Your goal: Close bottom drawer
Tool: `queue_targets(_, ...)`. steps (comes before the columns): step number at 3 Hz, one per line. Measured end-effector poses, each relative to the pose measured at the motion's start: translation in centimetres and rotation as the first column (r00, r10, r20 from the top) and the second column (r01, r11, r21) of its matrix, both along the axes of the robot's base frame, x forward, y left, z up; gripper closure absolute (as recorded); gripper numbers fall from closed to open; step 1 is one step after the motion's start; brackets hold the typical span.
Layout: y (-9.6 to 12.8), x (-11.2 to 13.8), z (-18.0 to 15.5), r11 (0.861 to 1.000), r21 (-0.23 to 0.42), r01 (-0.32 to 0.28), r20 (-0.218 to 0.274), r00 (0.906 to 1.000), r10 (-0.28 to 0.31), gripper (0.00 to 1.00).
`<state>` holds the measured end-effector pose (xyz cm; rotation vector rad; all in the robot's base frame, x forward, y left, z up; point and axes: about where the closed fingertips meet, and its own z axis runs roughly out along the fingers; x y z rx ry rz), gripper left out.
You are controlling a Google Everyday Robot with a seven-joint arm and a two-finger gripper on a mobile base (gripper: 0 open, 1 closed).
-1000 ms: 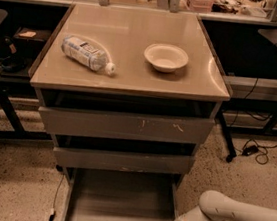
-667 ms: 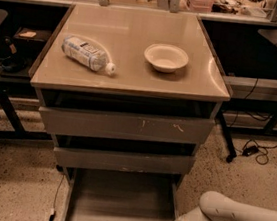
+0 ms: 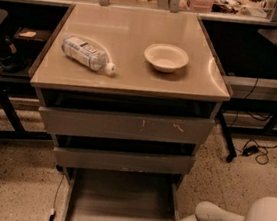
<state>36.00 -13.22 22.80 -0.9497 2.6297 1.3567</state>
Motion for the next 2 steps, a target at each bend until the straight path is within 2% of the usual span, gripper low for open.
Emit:
queue_targets(1, 0.1, -0.1, 0.0, 1.0, 0.001, -0.001, 0.0, 1.0, 0.001, 1.0)
queue_targets(2, 0.2, 1.1, -0.3, 0.996, -0.002, 0.09, 0.053, 0.9946, -0.09, 1.0)
